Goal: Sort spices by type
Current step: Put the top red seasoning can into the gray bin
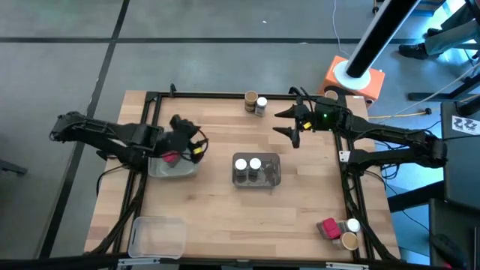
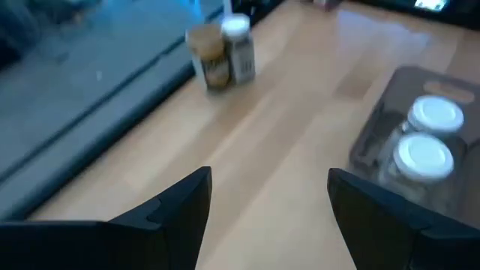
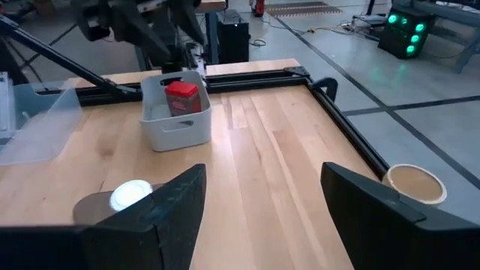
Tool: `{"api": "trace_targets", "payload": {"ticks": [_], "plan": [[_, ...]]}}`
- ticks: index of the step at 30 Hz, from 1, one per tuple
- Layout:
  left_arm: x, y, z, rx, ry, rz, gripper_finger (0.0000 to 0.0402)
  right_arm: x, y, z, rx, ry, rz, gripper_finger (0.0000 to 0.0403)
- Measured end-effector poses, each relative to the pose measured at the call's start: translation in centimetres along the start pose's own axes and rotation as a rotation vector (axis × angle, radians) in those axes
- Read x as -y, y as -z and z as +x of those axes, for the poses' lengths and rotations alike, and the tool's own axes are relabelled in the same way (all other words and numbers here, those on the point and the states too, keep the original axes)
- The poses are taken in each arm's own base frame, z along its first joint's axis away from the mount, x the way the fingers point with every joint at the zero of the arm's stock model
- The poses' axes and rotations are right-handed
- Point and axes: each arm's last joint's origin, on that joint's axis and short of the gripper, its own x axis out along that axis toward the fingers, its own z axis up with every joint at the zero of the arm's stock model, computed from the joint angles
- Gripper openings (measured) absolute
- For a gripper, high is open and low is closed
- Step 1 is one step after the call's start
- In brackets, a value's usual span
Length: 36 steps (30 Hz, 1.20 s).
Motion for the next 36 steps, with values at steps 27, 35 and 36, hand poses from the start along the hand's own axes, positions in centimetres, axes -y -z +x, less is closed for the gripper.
{"api": "trace_targets", "payload": {"ticks": [27, 35, 36], "plan": [[-1.3, -0.4, 4.8, 0.62, 0.145, 0.205, 0.0251, 1.2, -1.9, -0.6, -0.166, 0.387, -0.027, 0.0264], [-1.9, -1.2, 4.2, 0.71, 0.08, 0.271, 0.0251, 1.4, -3.1, -2.2, -0.295, 0.577, 0.12, 0.0264], [-2.0, -1.2, 4.2, 0.712, 0.073, 0.289, 0.0251, 1.4, -3.1, -2.4, -0.306, 0.613, 0.14, 0.0264]]}}
